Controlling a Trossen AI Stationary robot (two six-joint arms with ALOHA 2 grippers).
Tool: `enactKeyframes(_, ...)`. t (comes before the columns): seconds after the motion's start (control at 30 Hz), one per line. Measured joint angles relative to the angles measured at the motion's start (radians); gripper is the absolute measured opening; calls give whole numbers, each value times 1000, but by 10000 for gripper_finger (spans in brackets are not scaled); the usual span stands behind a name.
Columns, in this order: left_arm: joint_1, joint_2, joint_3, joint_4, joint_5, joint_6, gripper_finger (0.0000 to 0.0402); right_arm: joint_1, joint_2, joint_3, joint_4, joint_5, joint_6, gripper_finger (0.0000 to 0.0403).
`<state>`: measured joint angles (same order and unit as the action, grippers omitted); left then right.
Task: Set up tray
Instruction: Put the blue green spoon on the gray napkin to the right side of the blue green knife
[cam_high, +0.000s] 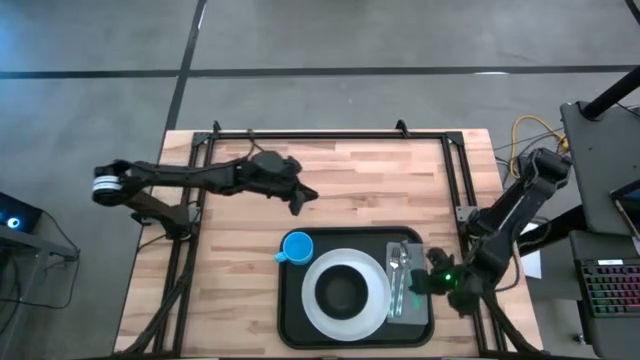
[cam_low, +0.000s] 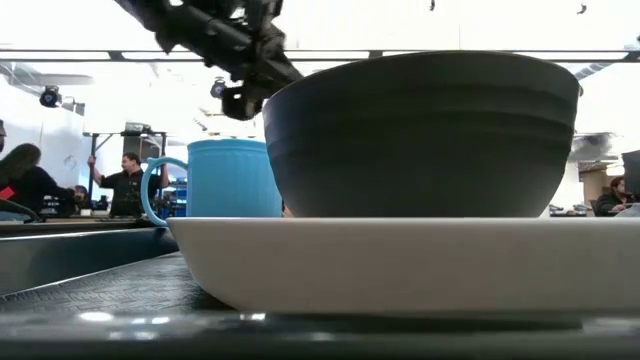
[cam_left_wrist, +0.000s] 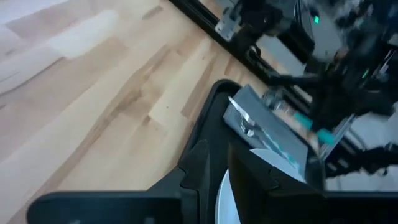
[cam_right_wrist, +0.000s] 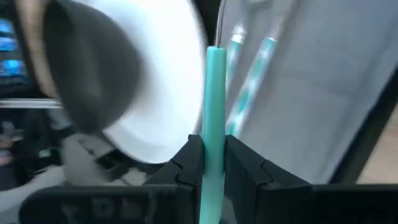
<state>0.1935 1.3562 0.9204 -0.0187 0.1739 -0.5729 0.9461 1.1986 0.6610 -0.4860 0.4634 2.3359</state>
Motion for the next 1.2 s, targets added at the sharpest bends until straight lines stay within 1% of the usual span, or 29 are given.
enactKeyframes(0.07,4,-49,-45,24,-17,-33,40,1,46,-4,24,-27,3,41)
enactKeyframes(0.23,5,-167,-125,23,-53,-66,40,0,141,9,48,-40,5,38)
enactKeyframes(0.37,5,-237,-156,24,-53,-73,40,-3,196,24,49,-73,8,38)
enactKeyframes(0.5,5,-276,-168,20,-54,-77,40,-1,233,37,50,-101,13,38)
enactKeyframes(0.73,4,-284,-169,17,-54,-78,40,-25,256,37,40,-107,13,38)
enactKeyframes(0.83,4,-284,-169,15,-54,-99,40,-41,252,42,-3,-109,12,38)
enactKeyframes(0.9,4,-283,-169,15,-54,-102,40,-52,249,62,-62,-151,11,38)
enactKeyframes(1.0,4,-283,-169,15,-54,-103,40,-58,249,100,-178,-255,15,38)
enactKeyframes(1.03,4,-283,-169,15,-54,-103,40,-57,249,108,-201,-272,17,38)
enactKeyframes(1.1,4,-283,-169,15,-54,-103,40,-56,246,113,-176,-273,17,38)
enactKeyframes(1.2,4,-283,-170,16,-61,-103,40,-58,233,116,-88,-262,17,38)
